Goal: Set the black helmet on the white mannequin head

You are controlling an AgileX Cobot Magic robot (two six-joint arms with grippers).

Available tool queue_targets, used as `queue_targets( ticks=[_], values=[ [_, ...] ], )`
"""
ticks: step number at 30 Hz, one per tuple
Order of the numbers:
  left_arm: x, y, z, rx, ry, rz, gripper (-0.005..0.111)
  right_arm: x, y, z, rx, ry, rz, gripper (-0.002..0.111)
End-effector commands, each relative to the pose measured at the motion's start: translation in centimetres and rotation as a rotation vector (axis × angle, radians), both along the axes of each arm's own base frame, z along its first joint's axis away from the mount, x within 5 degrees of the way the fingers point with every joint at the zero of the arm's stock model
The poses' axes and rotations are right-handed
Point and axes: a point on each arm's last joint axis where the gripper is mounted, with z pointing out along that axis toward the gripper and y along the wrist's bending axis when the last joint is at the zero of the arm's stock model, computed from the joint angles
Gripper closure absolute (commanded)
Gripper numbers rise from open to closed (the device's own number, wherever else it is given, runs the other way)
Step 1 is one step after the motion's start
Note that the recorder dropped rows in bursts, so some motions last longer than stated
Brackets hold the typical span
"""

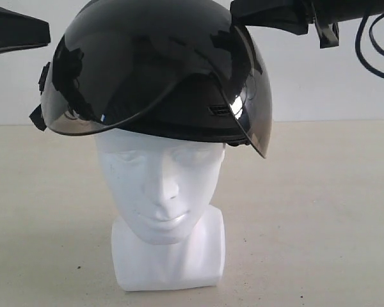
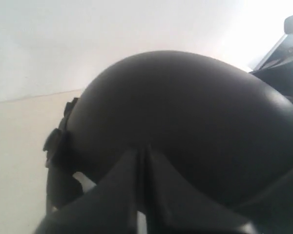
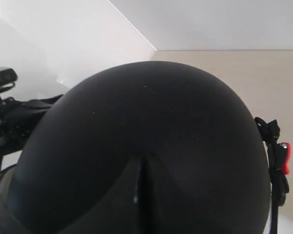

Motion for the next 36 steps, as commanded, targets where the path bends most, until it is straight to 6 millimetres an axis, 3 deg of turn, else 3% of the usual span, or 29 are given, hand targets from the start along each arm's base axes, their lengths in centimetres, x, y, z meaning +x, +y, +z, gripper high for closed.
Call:
queue_targets(
  ticks=[1, 5, 10, 15, 20, 26, 36],
  values=[
    [-0.5, 0.3, 1.6, 0.023, -0.075, 0.036, 0.102, -0.5, 0.0, 0.8, -0.103, -0.012, 0.037, 0.108],
    [-0.7, 0.2, 3.8, -0.003, -0.107, 0.023, 0.102, -0.9, 0.1, 1.8, -0.098, -0.022, 0.059, 0.108],
    [-1.4, -0.3, 7.2, -0.037, -0.155, -0.033, 0.102, -2.1, -0.4, 3.9, -0.065, -0.085, -0.037, 0.108],
    [-2.0, -1.9, 9.6, -0.052, -0.199, -0.118, 0.102, -3.8, -0.9, 5.2, -0.079, -0.105, -0.059, 0.108],
    [-1.7, -4.6, 8.6, -0.064, -0.155, -0.242, 0.102, -3.9, -0.7, 5.2, -0.073, -0.092, -0.053, 0.108],
    [-0.2, -7.4, 6.5, -0.073, -0.068, -0.346, 0.102, -4.8, 1.9, 5.0, -0.114, -0.117, -0.012, 0.108],
    [0.5, -8.4, 4.4, -0.076, 0.022, -0.446, 0.102, -5.5, 2.7, 4.1, -0.194, -0.061, 0.028, 0.108]
  ],
)
